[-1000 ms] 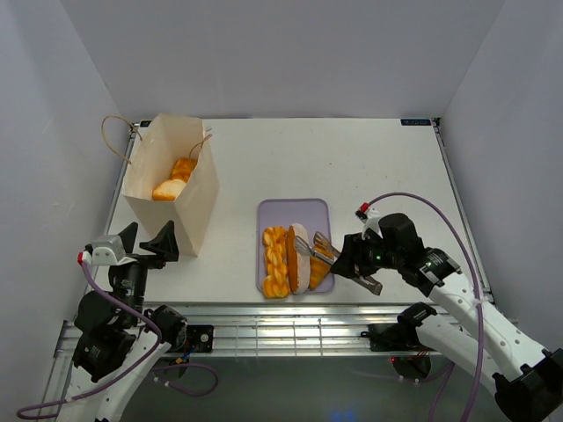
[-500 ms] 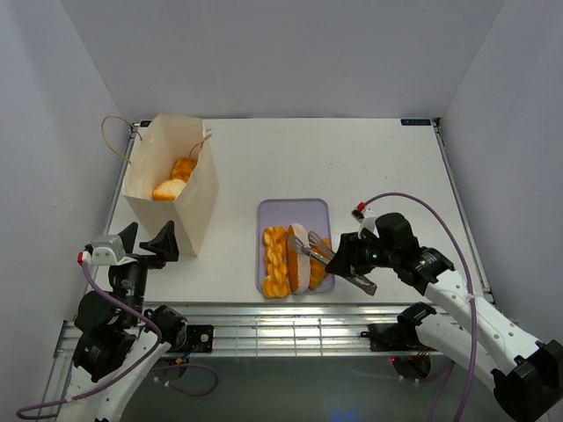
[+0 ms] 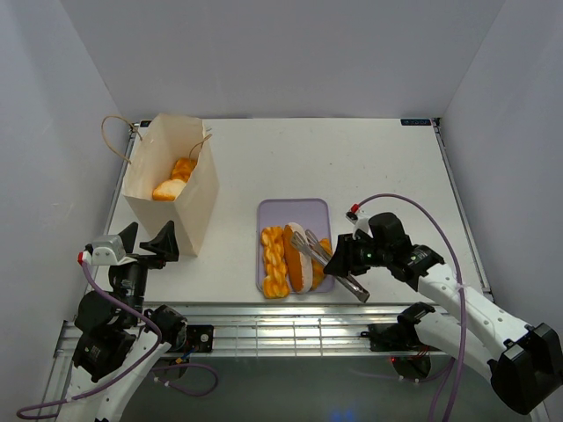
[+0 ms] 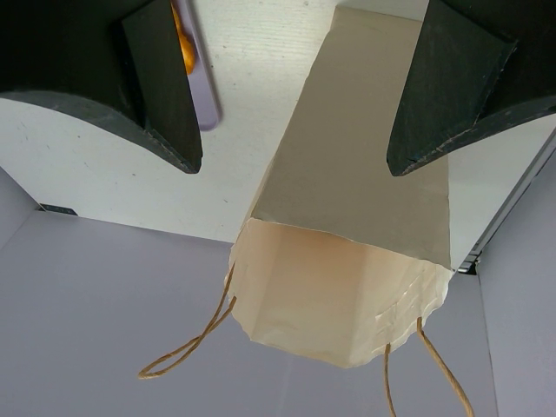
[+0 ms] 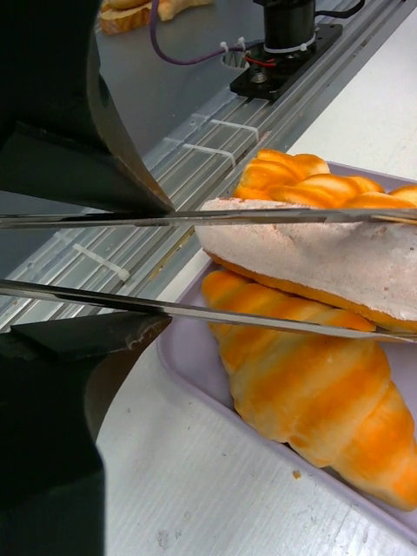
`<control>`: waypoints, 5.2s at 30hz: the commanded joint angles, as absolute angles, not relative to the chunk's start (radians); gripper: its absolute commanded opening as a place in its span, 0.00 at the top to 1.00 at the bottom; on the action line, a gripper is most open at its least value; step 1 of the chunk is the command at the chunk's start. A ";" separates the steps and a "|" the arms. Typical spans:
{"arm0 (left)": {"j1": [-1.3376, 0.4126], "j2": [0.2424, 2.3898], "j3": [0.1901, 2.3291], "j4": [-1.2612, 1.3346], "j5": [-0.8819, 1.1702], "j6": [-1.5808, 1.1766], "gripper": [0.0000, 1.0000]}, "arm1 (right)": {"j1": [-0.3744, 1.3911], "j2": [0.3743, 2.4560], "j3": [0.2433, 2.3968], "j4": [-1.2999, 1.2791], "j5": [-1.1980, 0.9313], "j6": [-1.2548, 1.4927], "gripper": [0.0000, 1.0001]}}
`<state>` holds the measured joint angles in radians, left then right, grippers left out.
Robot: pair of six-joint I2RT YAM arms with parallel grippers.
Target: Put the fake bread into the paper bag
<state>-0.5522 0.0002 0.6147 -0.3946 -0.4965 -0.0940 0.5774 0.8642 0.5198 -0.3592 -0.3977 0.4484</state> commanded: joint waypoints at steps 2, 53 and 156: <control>-0.555 -0.067 0.607 -0.393 -0.482 -0.089 0.02 | 0.581 0.867 0.537 -0.295 -0.408 0.453 0.52; -0.555 -0.035 0.607 -0.391 -0.468 -0.086 0.02 | 0.643 1.164 1.327 0.155 -0.483 0.563 0.69; -0.563 -0.017 0.606 -0.391 -0.474 -0.086 0.02 | 0.787 0.807 0.513 0.262 0.570 0.273 0.44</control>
